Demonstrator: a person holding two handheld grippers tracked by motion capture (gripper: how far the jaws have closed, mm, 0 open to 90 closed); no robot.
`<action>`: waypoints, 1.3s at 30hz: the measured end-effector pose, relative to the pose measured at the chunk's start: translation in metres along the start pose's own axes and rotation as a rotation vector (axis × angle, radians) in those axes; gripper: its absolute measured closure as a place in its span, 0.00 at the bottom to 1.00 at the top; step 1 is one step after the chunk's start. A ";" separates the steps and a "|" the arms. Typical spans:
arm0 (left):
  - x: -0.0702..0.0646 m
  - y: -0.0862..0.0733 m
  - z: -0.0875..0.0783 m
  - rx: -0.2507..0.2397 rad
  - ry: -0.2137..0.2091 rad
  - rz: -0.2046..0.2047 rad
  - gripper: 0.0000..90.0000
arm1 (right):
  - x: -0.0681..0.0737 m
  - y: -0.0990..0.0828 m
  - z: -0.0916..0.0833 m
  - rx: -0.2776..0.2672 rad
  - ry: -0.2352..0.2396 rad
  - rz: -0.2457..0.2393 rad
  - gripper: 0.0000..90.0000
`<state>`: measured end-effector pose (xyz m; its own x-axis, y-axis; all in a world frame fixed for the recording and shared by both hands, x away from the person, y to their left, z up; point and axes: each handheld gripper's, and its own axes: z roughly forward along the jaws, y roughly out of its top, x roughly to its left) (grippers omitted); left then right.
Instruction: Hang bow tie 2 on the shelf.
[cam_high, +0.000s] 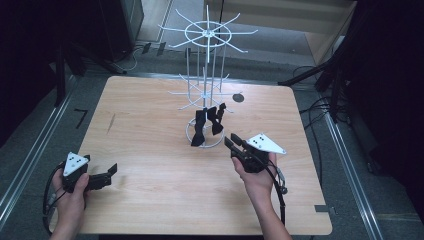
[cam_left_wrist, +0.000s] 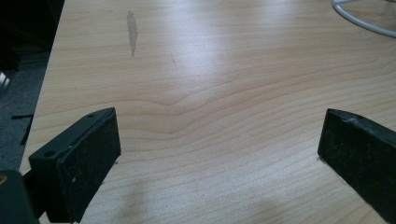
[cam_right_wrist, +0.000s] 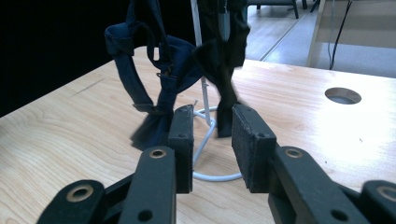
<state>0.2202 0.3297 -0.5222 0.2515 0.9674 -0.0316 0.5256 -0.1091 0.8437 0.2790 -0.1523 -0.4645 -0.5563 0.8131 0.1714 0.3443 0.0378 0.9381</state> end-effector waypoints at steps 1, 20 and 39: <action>0.000 0.000 0.000 0.000 0.000 0.000 0.00 | -0.001 -0.001 0.000 0.003 0.004 0.006 0.77; 0.000 0.000 0.000 -0.006 0.000 -0.004 0.00 | -0.014 -0.012 -0.009 0.036 0.032 -0.020 0.33; 0.000 -0.001 -0.001 -0.010 -0.007 -0.007 0.00 | -0.030 -0.029 -0.016 0.065 0.032 0.018 0.14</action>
<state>0.2186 0.3299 -0.5223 0.2537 0.9664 -0.0413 0.5195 -0.1001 0.8486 0.2739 -0.1873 -0.4918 -0.5734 0.7948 0.1987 0.4024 0.0620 0.9134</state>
